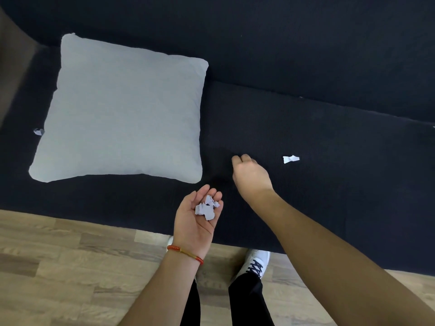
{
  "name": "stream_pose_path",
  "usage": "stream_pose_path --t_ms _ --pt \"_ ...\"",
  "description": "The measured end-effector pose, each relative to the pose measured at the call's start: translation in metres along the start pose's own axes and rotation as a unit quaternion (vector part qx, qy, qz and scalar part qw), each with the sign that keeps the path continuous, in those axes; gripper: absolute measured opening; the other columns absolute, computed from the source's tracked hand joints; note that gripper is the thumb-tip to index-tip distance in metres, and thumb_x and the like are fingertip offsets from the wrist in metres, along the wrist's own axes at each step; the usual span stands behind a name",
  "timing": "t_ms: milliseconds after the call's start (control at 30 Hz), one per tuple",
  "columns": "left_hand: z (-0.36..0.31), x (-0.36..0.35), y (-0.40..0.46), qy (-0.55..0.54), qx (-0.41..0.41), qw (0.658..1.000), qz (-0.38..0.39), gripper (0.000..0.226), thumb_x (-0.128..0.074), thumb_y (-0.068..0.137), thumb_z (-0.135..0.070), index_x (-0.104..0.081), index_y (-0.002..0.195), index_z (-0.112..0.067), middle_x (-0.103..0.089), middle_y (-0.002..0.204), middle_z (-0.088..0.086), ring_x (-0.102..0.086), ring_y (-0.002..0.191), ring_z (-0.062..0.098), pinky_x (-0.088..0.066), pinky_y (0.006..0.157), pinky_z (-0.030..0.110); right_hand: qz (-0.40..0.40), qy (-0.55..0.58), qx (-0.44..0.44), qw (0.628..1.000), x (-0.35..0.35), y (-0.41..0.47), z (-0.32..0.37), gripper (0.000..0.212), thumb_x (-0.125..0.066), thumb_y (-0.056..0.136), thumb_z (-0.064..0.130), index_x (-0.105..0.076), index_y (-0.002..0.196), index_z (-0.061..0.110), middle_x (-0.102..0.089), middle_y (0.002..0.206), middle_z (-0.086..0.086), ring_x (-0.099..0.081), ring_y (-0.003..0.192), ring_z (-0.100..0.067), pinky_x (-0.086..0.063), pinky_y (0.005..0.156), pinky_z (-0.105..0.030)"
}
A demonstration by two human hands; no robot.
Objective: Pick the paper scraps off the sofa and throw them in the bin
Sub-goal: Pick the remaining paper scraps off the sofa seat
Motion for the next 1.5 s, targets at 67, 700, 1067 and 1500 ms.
stream_pose_path --t_ms 67,700,1067,1500 --pt "0.002 0.001 -0.001 0.001 0.0 1.0 -0.006 0.033 -0.047 0.109 -0.021 -0.071 0.121 -0.001 -0.08 0.104 0.015 -0.08 0.091 0.025 -0.066 0.081 0.035 0.011 -0.027 0.008 1.0 0.0 0.0 0.004 0.045 -0.072 0.089 -0.002 -0.056 0.131 0.006 -0.061 0.12 -0.012 -0.065 0.105 -0.027 -0.058 0.074 -0.035" --pt "0.04 -0.051 0.001 0.047 0.006 0.999 0.011 0.042 -0.051 0.104 -0.042 -0.074 0.121 -0.01 -0.074 0.105 0.01 -0.071 0.098 0.025 -0.054 0.092 0.04 -0.153 0.322 0.052 0.933 0.077 -0.122 0.006 0.026 -0.064 0.097 0.014 -0.072 0.119 0.025 -0.067 0.112 0.011 -0.067 0.086 -0.007 -0.058 0.067 -0.026" --pt "0.068 -0.083 -0.001 0.01 0.006 1.0 0.006 0.031 -0.058 0.102 -0.042 -0.076 0.104 -0.016 -0.073 0.094 0.005 -0.07 0.093 0.023 -0.055 0.098 0.041 -0.219 0.405 0.014 0.888 0.101 -0.127 -0.044 0.013 -0.067 0.097 0.014 -0.076 0.105 0.018 -0.075 0.097 0.008 -0.07 0.087 -0.007 -0.058 0.077 -0.022" --pt "0.069 -0.075 0.007 0.034 -0.01 0.999 -0.012 0.034 -0.057 0.104 -0.031 -0.06 0.074 -0.017 -0.072 0.08 0.0 -0.073 0.073 0.015 -0.063 0.064 0.027 -0.024 0.229 -0.071 0.971 0.018 -0.022 -0.172 0.047 -0.058 0.103 0.008 -0.056 0.148 0.02 -0.054 0.152 0.002 -0.05 0.139 -0.021 -0.049 0.11 -0.036"
Point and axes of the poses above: each hand's wrist, its own y-axis towards the middle knuckle, its own x-axis out of the back of the hand, z = x × y, the point moved 4 cm from there along y, towards the middle knuckle
